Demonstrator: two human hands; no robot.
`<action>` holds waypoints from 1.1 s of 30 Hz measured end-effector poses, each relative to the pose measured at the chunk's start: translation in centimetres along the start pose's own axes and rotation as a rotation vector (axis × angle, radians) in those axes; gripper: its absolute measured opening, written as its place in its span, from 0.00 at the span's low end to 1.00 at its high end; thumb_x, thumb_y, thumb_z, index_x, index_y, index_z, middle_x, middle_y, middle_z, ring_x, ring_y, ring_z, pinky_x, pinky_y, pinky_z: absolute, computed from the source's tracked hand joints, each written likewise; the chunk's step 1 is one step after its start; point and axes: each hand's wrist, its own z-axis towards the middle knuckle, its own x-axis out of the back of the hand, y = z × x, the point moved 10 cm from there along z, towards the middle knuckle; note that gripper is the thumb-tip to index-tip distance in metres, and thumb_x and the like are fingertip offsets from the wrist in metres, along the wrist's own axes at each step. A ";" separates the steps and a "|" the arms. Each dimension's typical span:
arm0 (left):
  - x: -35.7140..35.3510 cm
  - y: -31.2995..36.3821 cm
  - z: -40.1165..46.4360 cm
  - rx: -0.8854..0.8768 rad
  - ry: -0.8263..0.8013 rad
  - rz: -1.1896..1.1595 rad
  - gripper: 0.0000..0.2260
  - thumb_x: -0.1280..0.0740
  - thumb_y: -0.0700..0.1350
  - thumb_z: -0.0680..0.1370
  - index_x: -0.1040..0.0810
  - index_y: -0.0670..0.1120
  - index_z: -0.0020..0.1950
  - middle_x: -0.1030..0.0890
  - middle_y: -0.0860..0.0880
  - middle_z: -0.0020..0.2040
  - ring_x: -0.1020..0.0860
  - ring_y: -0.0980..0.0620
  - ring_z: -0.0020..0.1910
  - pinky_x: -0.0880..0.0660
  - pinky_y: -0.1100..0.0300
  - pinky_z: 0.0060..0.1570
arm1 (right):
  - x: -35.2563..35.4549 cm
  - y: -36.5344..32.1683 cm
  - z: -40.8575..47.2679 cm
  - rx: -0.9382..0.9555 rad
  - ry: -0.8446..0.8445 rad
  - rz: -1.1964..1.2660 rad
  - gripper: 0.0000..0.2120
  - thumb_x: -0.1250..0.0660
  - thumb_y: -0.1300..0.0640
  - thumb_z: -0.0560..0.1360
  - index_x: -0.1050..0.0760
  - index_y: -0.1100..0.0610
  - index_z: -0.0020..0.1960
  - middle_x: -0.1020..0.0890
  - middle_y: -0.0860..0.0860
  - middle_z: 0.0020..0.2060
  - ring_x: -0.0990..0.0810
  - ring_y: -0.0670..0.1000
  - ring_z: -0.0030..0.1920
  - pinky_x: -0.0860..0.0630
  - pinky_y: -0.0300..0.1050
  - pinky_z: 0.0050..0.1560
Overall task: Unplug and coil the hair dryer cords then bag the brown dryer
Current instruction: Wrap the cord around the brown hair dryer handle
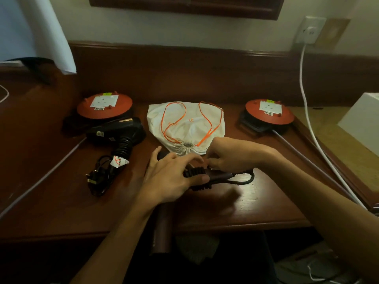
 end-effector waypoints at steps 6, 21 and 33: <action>-1.9 2.6 1.8 -0.144 -0.158 0.287 0.21 0.44 0.66 0.81 0.25 0.60 0.67 0.28 0.55 0.75 0.37 0.51 0.76 0.50 0.48 0.76 | -1.5 -1.2 -0.3 0.013 0.056 -0.014 0.07 0.37 0.63 0.75 0.20 0.62 0.45 0.17 0.58 0.41 0.20 0.59 0.41 0.23 0.55 0.40; -1.6 -0.5 5.6 -0.021 -0.267 -0.224 0.15 0.34 0.61 0.79 0.22 0.63 0.65 0.18 0.63 0.53 0.21 0.58 0.56 0.27 0.51 0.61 | -3.4 3.6 -6.6 -0.038 0.782 0.501 0.13 0.31 0.60 0.79 0.19 0.51 0.62 0.14 0.44 0.48 0.17 0.42 0.47 0.22 0.37 0.47; 0.7 -2.4 3.8 0.049 0.044 -0.451 0.24 0.33 0.76 0.68 0.16 0.64 0.56 0.15 0.63 0.50 0.17 0.58 0.53 0.22 0.43 0.59 | -4.4 0.4 -6.9 0.158 1.017 0.379 0.15 0.34 0.67 0.79 0.21 0.61 0.65 0.17 0.53 0.50 0.18 0.51 0.46 0.20 0.48 0.43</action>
